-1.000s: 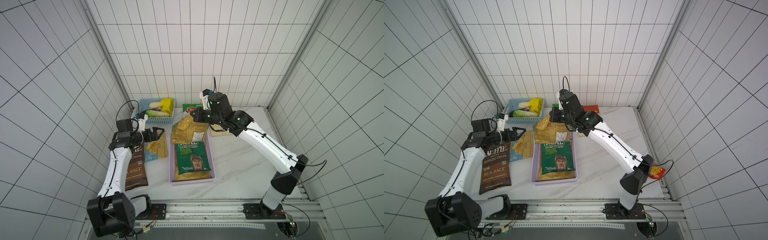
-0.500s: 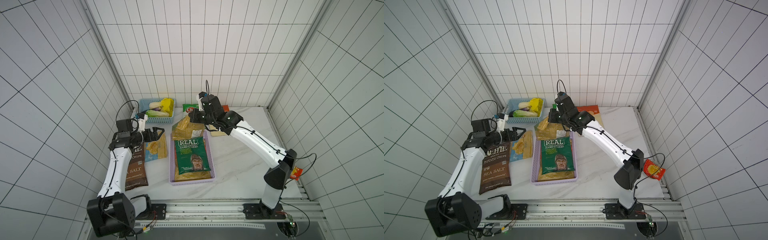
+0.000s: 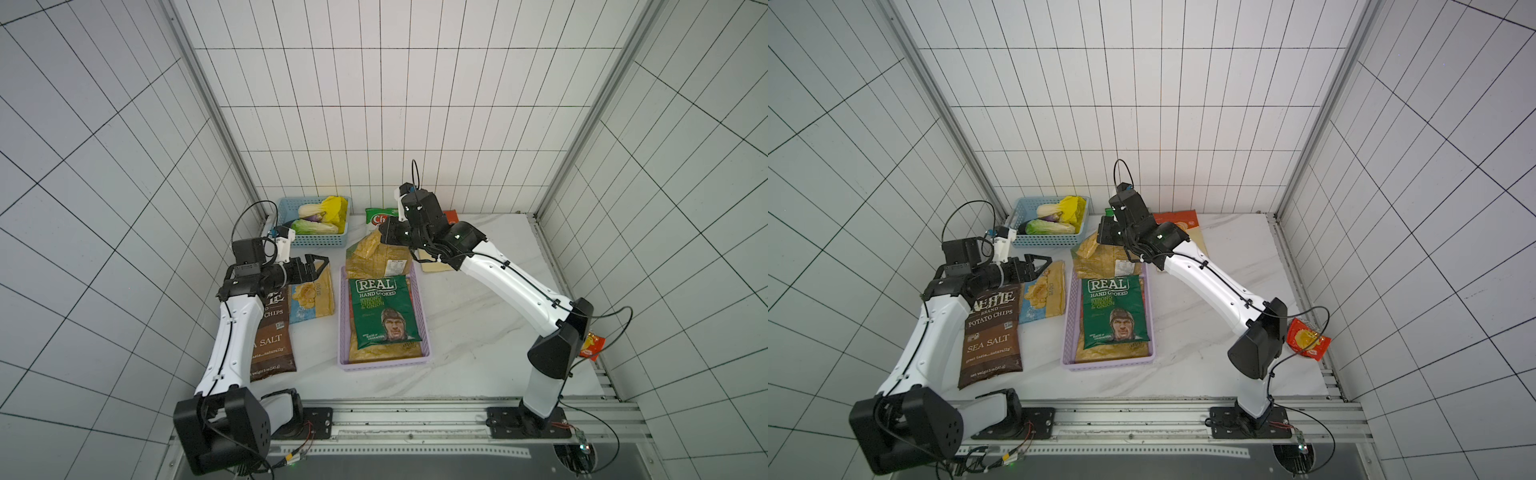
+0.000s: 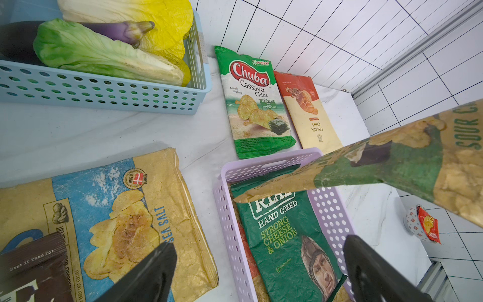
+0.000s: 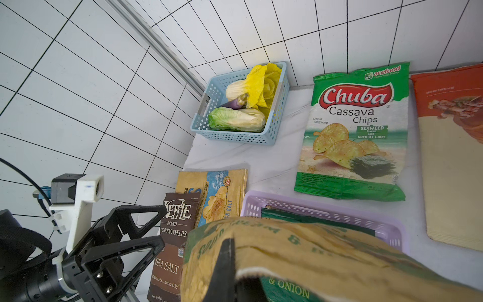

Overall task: Put the potato chips into the basket
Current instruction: Place the potato chip in the basket.

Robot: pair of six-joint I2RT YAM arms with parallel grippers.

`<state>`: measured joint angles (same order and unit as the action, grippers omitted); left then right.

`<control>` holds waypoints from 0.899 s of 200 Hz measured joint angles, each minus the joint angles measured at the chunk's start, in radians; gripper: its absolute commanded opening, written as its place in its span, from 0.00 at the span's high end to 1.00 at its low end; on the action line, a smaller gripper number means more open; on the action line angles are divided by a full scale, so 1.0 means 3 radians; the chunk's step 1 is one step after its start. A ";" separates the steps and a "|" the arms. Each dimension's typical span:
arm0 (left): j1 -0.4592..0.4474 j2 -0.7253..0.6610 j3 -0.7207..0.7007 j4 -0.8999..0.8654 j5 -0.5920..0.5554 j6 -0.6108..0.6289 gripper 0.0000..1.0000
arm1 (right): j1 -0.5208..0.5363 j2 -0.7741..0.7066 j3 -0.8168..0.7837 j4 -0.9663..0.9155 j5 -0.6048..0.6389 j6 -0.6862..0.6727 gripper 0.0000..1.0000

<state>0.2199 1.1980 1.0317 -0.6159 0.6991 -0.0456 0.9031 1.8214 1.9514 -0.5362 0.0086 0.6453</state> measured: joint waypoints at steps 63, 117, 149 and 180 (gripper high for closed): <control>0.0000 0.0000 0.0000 0.0001 0.0000 -0.0001 0.02 | -0.0024 0.0132 0.0001 0.0001 0.0015 -0.0008 1.00; 0.0000 0.0000 0.0000 0.0009 0.0000 -0.0001 0.02 | -0.0024 0.0134 -0.0181 0.0118 0.0015 -0.0006 1.00; 0.0000 -0.0001 0.0000 0.0023 0.0000 -0.0001 0.02 | -0.0023 0.0131 -0.0192 0.0136 0.0019 -0.0008 1.00; 0.0000 -0.0005 0.0000 0.0024 0.0000 -0.0004 0.02 | 0.0033 0.0047 -0.0327 0.0153 -0.0018 -0.0008 1.00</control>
<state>0.2199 1.1965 1.0317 -0.6086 0.6991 -0.0467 0.9131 1.8355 1.8534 -0.4904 0.0032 0.6430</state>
